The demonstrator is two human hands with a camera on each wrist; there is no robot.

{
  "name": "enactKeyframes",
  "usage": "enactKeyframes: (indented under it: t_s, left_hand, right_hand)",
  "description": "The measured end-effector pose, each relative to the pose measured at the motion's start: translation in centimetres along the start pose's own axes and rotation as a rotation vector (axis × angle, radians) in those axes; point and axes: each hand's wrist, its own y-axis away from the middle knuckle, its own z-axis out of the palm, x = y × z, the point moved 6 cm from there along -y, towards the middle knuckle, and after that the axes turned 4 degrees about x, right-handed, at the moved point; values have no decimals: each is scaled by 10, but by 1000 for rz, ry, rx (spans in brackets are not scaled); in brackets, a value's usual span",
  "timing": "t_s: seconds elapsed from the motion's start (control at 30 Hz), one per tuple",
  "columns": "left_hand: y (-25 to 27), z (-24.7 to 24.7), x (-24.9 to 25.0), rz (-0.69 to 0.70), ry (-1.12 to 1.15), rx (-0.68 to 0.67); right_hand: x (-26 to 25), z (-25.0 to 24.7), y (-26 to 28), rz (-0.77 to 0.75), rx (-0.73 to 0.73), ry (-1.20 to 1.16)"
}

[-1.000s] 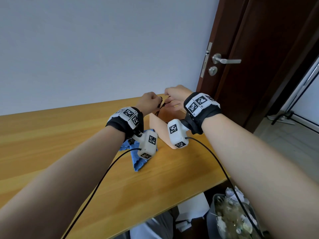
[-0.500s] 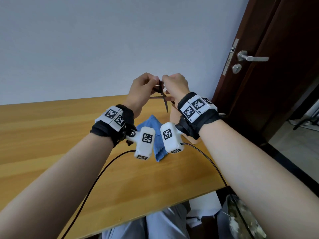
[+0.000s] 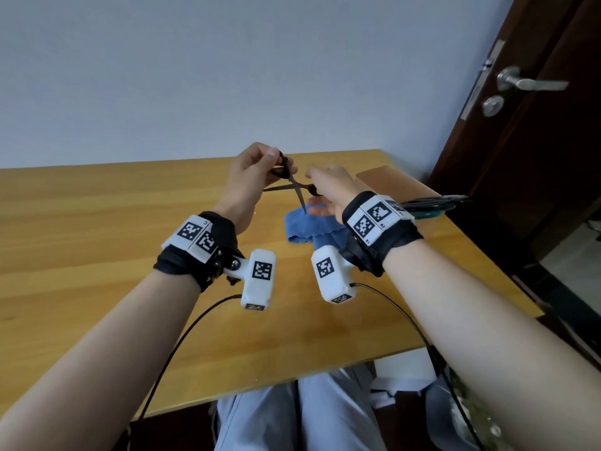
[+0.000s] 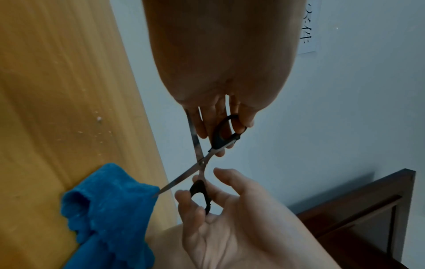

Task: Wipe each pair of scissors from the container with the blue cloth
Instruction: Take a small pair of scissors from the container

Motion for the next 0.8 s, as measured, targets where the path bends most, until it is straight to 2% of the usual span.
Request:
enactKeyframes:
  t_s: [0.07,0.17,0.33,0.43,0.5,0.6,0.8]
  left_hand:
    - [5,-6,-5,-15,-15,14]
    - [11,-13,-9,-22,-65,53]
    - [26,-22,-9,40,-314,169]
    - [35,-37,-9,124,-414,292]
    - [42,-42,-10,143,-447,313]
    - [51,-41,-22,-6,-354,243]
    - [60,-47,-49,-251,-156,201]
  right_hand:
    - [11,6,2,71,-47,-40]
    - [19,9,3,111,-34,-155]
    - [31,21,8,151,-43,-419]
    - [38,26,10,157,-88,-610]
    - [43,28,8,138,-101,-651]
    - [50,31,8,134,-103,-700]
    - [63,26,12,139,-93,-823]
